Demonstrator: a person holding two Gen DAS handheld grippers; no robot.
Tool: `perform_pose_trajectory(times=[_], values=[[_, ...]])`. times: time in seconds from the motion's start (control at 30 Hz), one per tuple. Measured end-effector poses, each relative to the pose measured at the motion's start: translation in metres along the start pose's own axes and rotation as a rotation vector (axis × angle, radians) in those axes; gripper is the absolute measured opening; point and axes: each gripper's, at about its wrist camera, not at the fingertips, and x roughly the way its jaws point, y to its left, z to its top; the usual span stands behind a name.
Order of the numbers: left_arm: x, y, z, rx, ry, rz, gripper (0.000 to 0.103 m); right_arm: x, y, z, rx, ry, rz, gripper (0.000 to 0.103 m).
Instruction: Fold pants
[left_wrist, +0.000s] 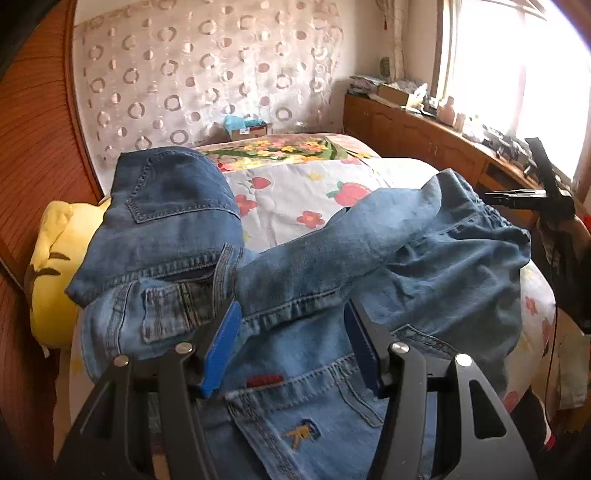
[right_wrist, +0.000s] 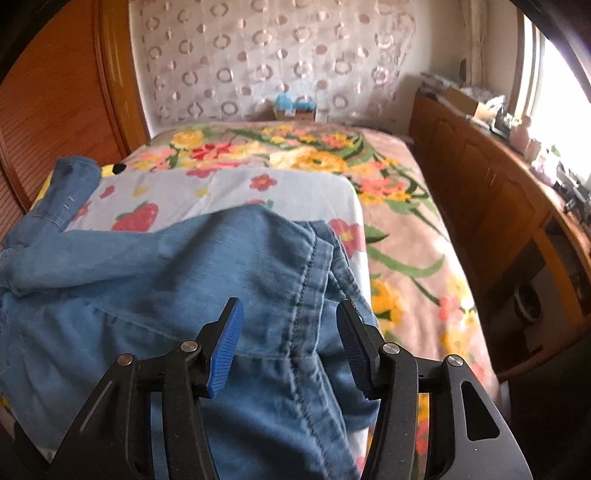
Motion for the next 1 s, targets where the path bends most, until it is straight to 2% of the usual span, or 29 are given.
perform_pose_trajectory(times=[0.1,0.2,0.3,0.33,0.4,0.43,0.47,0.5,0.57,0.7,1.0], values=[[0.005,0.004,0.006,-0.006,-0.002,0.009,0.058,0.013,-0.006,-0.002,0.007,0.03,0.007,0.053],[0.012,0.015,0.013,-0.023,0.0,0.08,0.058,0.021,-0.01,-0.003,0.009,0.05,0.026,0.053],[0.021,0.027,0.013,-0.061,0.022,0.049,0.058,0.026,-0.011,-0.004,0.007,0.065,0.052,0.053],[0.023,0.029,0.012,-0.064,0.024,0.048,0.058,0.026,-0.011,-0.004,0.005,0.065,0.057,0.049],[0.024,0.029,0.012,-0.064,0.025,0.047,0.058,0.025,-0.009,-0.002,-0.008,0.061,0.07,0.013],[0.025,0.029,0.012,-0.064,0.023,0.047,0.058,0.022,-0.008,0.0,-0.013,0.042,0.061,0.012],[0.024,0.029,0.012,-0.063,0.023,0.048,0.058,0.019,-0.008,0.002,-0.014,0.024,0.067,0.005],[0.024,0.03,0.012,-0.063,0.019,0.05,0.058,0.01,-0.007,0.007,-0.018,-0.016,0.091,0.004],[0.024,0.029,0.011,-0.063,0.013,0.051,0.058,-0.004,-0.005,0.015,-0.017,-0.071,0.07,0.003],[0.014,0.026,0.01,-0.065,-0.01,0.062,0.058,-0.04,0.0,0.033,-0.001,-0.173,0.088,0.003],[-0.026,0.022,0.008,-0.077,-0.091,0.062,0.058,-0.091,0.051,0.044,-0.095,-0.246,0.137,0.003]])
